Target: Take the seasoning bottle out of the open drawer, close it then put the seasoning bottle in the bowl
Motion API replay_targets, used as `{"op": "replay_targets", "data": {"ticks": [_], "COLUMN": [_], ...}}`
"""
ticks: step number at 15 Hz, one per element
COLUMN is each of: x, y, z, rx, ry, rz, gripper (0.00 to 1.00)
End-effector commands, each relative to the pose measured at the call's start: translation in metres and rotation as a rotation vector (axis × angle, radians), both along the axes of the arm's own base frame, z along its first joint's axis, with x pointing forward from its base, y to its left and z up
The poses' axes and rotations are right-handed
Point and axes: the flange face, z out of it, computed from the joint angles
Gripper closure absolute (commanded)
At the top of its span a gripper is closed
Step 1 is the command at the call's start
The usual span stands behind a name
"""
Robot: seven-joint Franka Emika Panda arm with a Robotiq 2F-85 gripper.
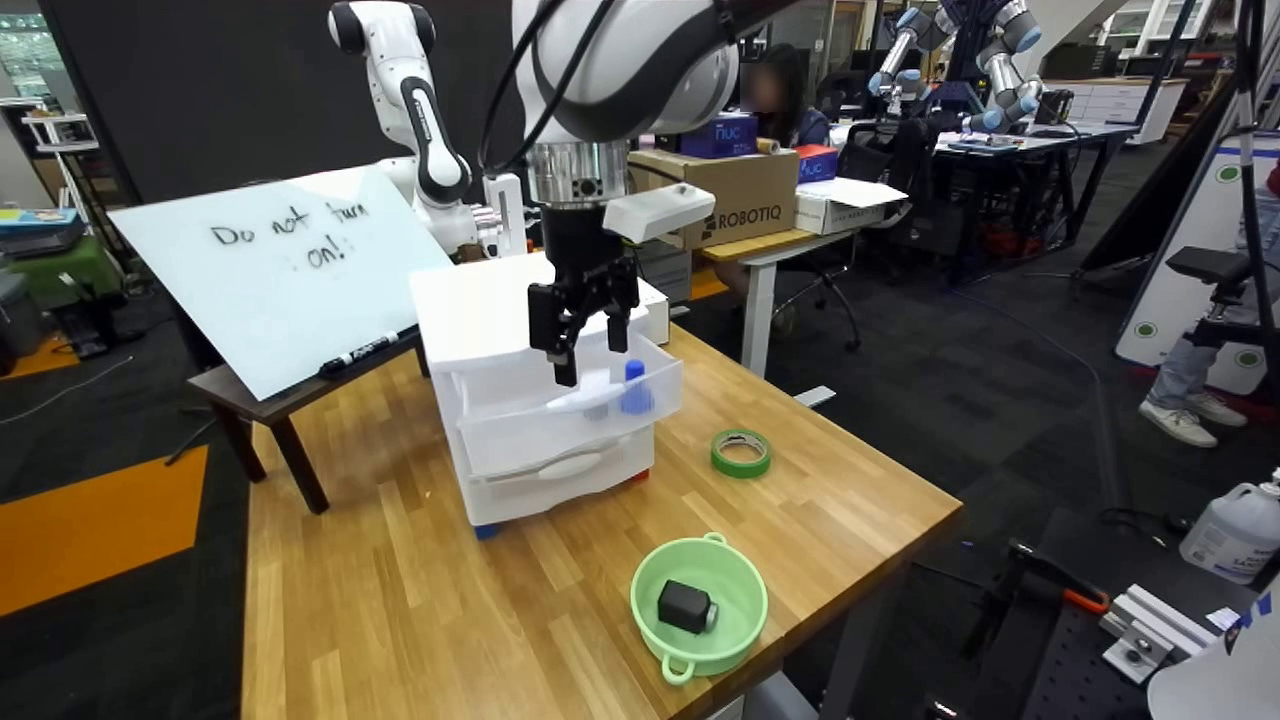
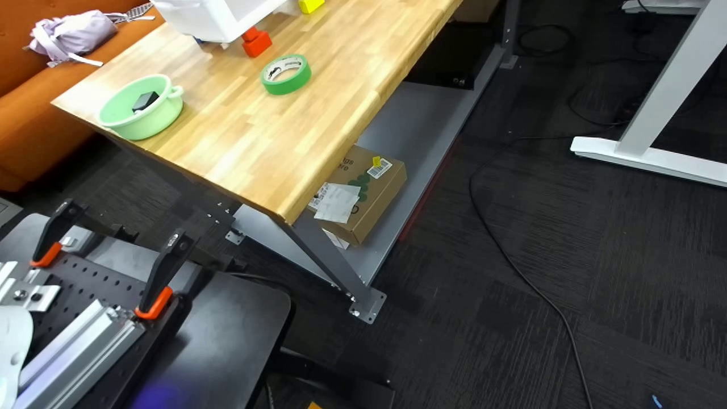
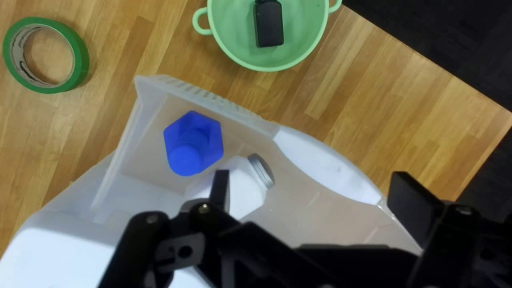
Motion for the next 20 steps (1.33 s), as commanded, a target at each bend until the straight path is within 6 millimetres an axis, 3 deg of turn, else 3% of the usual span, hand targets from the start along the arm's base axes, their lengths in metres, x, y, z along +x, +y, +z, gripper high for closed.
{"op": "replay_targets", "data": {"ticks": [1,11,20], "x": [0.004,0.006,0.003], "y": [-0.01,-0.004,-0.015], "z": [0.007,0.003,0.003], "rx": [0.076,0.039,0.059], "ry": [-0.018,0.0,0.002], "rz": [-0.057,-0.051,-0.099], "gripper": [0.0,0.0,0.0]}}
